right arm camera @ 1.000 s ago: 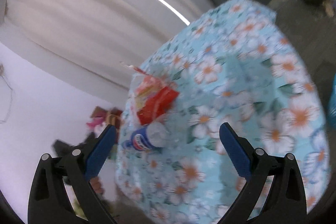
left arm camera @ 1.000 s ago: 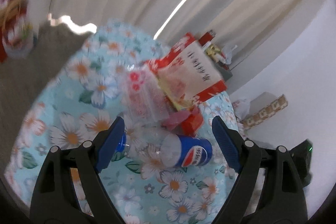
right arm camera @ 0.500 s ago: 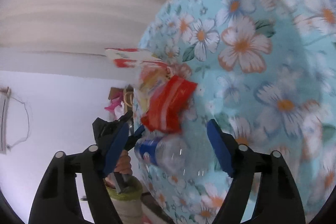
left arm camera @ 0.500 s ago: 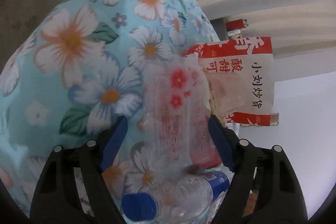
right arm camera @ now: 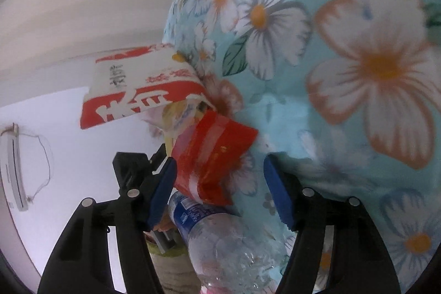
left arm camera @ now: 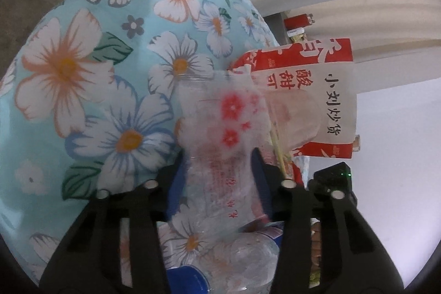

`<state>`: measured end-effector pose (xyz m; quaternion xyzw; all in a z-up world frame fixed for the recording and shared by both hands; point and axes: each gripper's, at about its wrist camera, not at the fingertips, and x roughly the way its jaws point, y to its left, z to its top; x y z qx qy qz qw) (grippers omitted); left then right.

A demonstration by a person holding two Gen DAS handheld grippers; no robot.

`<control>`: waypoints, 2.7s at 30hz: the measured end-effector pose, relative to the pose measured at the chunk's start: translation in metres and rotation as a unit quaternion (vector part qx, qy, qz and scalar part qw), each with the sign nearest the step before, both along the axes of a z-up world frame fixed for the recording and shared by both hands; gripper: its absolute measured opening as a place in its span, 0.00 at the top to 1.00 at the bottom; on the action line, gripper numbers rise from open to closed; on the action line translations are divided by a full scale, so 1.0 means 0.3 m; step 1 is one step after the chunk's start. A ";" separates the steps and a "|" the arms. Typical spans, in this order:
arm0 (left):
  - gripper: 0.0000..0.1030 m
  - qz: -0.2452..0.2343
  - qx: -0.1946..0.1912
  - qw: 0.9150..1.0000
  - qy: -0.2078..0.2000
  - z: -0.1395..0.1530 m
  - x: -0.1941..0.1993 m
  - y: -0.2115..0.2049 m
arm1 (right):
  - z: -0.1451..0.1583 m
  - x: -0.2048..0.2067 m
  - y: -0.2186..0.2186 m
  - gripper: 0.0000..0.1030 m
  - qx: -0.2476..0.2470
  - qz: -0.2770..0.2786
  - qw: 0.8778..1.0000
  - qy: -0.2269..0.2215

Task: Collect trash
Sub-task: 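Grasp the clear red-printed plastic bag with the left tool while the right tool grasps the red wrapper, then carry the clear bag and the red wrapper over the blue wastebasket with both tools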

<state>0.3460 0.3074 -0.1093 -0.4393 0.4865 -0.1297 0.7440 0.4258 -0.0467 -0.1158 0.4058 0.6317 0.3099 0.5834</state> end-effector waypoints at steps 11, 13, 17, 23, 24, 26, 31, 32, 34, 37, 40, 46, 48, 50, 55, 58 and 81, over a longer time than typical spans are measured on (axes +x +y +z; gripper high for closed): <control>0.88 0.005 -0.002 1.000 -0.026 0.024 -0.025 -0.010 | -0.032 -0.005 0.021 0.67 0.028 -0.010 0.999 0.015; 0.91 0.010 -0.004 0.999 -0.031 0.036 -0.038 -0.002 | -0.030 -0.010 0.010 0.72 0.032 -0.015 0.999 0.012; 0.96 0.020 -0.008 0.999 -0.045 0.066 -0.069 0.021 | -0.011 -0.033 -0.043 0.77 0.040 -0.030 0.999 0.002; 1.00 0.039 -0.007 0.997 -0.063 0.107 -0.109 0.053 | 0.017 -0.055 -0.126 0.78 0.055 -0.064 0.996 -0.012; 1.00 0.044 -0.006 0.997 -0.068 0.117 -0.118 0.058 | 0.025 -0.063 -0.152 0.78 0.060 -0.071 0.996 -0.015; 1.00 0.047 -0.007 0.996 -0.076 0.134 -0.132 0.066 | 0.039 -0.074 -0.193 0.78 0.070 -0.086 0.994 -0.020; 1.00 0.050 -0.009 0.993 -0.103 0.181 -0.174 0.076 | 0.075 -0.122 -0.283 0.78 0.090 -0.108 0.990 -0.031; 1.00 0.049 -0.006 0.993 -0.111 0.193 -0.182 0.072 | 0.081 -0.138 -0.310 0.78 0.094 -0.114 0.988 -0.032; 1.00 0.047 -0.002 0.991 -0.123 0.214 -0.195 0.060 | 0.093 -0.161 -0.347 0.78 0.100 -0.124 0.987 -0.036; 1.00 0.044 0.008 0.988 -0.145 0.252 -0.228 0.043 | 0.119 -0.212 -0.408 0.78 0.108 -0.141 0.983 -0.048; 1.00 0.039 0.016 0.985 -0.168 0.295 -0.262 0.026 | 0.138 -0.271 -0.470 0.78 0.118 -0.158 0.979 -0.056; 1.00 0.024 0.024 0.976 -0.214 0.381 -0.328 -0.022 | 0.180 -0.373 -0.514 0.78 0.129 -0.193 0.970 -0.074; 1.00 0.018 0.023 0.974 -0.224 0.400 -0.343 -0.037 | 0.193 -0.408 -0.531 0.78 0.134 -0.204 0.966 -0.082; 1.00 0.010 0.022 0.972 -0.235 0.418 -0.362 -0.060 | 0.196 -0.435 -0.538 0.78 0.137 -0.214 0.963 -0.088; 1.00 -0.010 0.025 0.968 -0.250 0.451 -0.393 -0.121 | 0.194 -0.516 -0.571 0.78 0.142 -0.234 0.957 -0.094; 1.00 -0.026 0.018 0.966 -0.257 0.465 -0.405 -0.163 | 0.194 -0.553 -0.593 0.78 0.146 -0.246 0.953 -0.101; 1.00 -0.210 0.024 0.944 -0.255 0.523 -0.366 -0.826 | 0.160 -0.826 -0.948 0.78 0.182 -0.352 0.907 -0.140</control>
